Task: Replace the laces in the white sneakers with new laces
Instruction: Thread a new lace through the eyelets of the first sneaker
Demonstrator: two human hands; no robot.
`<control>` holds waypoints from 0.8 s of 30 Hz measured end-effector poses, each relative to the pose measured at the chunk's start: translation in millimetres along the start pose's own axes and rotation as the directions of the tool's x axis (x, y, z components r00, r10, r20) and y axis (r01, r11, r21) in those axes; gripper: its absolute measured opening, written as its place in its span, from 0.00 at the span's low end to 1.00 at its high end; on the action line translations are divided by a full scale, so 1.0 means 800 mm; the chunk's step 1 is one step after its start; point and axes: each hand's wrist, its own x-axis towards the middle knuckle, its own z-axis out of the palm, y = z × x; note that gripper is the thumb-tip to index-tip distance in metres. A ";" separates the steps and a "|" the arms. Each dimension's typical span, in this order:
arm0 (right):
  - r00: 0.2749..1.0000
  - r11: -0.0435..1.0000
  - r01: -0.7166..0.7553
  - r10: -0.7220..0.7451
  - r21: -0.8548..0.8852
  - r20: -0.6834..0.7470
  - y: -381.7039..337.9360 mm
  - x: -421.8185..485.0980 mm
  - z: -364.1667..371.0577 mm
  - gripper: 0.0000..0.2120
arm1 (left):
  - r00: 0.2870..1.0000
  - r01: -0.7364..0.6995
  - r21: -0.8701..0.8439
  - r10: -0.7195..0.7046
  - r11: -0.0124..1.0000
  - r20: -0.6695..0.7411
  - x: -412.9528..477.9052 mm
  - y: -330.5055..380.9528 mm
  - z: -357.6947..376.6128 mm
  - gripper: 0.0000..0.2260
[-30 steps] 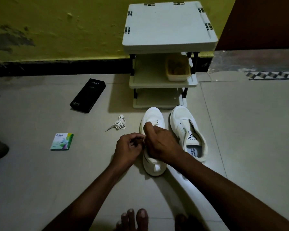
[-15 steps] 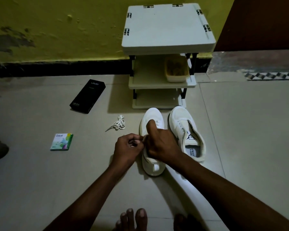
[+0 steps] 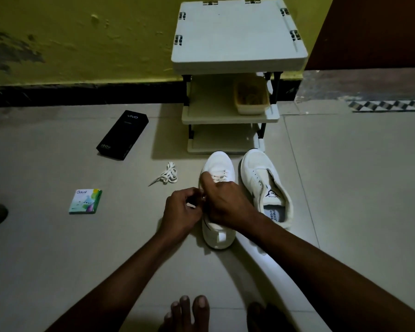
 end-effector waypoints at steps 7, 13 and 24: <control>0.991 0.992 -0.125 0.125 0.002 0.042 0.012 0.008 -0.002 0.21 | 0.997 0.077 -0.236 -0.081 0.969 -0.006 -0.003 -0.011 -0.001 0.06; 0.998 0.998 -0.062 0.062 -0.012 0.028 0.022 -0.004 0.008 0.25 | 0.987 0.133 -0.273 -0.153 0.953 -0.055 0.007 -0.005 0.011 0.02; 0.994 0.995 -0.042 0.051 0.089 -0.097 0.026 -0.027 0.022 0.15 | 0.977 0.154 -0.274 -0.187 0.949 -0.099 0.008 -0.002 0.022 0.04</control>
